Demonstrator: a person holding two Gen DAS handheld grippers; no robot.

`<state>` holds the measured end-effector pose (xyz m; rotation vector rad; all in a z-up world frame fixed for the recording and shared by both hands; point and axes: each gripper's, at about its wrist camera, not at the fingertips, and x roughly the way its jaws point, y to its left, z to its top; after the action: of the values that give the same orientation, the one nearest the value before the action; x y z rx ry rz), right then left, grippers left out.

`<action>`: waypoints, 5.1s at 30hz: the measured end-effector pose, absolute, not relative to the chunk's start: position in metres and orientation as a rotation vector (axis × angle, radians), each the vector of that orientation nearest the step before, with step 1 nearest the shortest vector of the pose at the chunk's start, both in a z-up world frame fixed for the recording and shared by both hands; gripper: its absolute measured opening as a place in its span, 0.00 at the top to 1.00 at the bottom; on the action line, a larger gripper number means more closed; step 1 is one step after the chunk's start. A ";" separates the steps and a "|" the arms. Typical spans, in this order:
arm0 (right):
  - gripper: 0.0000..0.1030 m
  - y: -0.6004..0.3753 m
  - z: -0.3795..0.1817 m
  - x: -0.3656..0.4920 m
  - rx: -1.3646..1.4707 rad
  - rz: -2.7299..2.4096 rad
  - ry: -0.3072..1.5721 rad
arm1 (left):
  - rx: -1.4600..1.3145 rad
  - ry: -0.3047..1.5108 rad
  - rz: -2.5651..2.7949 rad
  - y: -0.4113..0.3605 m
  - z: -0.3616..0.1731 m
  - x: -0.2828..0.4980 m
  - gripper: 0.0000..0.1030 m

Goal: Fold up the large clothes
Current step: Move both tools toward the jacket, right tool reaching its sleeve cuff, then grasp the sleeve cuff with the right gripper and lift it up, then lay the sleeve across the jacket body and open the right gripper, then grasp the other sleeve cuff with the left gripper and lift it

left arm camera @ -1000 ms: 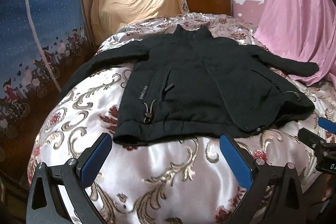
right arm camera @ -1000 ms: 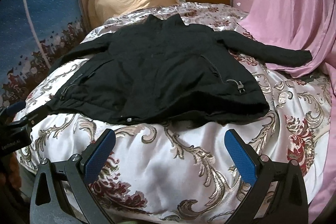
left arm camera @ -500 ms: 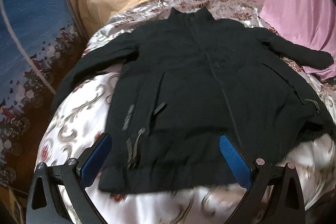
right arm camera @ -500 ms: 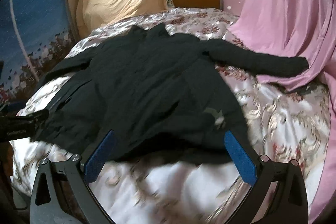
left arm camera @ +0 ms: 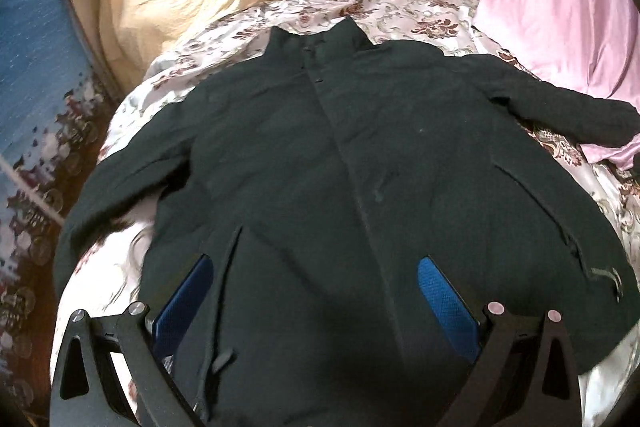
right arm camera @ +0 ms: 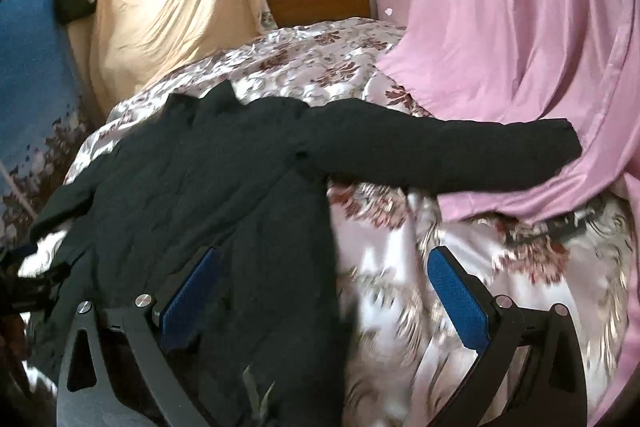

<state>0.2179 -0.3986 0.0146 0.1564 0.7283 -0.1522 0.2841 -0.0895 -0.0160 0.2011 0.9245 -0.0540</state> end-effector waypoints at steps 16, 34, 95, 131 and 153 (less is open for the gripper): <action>0.01 -0.580 -0.005 0.319 0.338 -0.394 0.753 | 0.157 0.850 -0.283 -0.225 -0.062 0.432 0.00; 0.12 -0.672 -0.051 0.326 0.736 -0.524 0.704 | 0.098 0.953 -0.251 -0.281 -0.132 0.537 0.00; 0.83 -0.071 -0.088 0.462 -0.020 0.426 0.934 | -0.376 1.024 -0.243 0.161 -0.071 0.441 0.00; 0.38 -0.306 -0.084 0.474 0.060 -0.041 0.874 | -0.181 0.929 -0.116 0.083 -0.077 0.488 0.95; 0.27 -0.281 -0.112 0.475 0.022 -0.038 0.906 | -0.273 1.020 -0.122 0.106 -0.103 0.476 0.80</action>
<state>0.4749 -0.2812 -0.1123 0.0218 0.9059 -0.0377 0.4756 0.1064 -0.1034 -0.2735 1.0205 -0.1217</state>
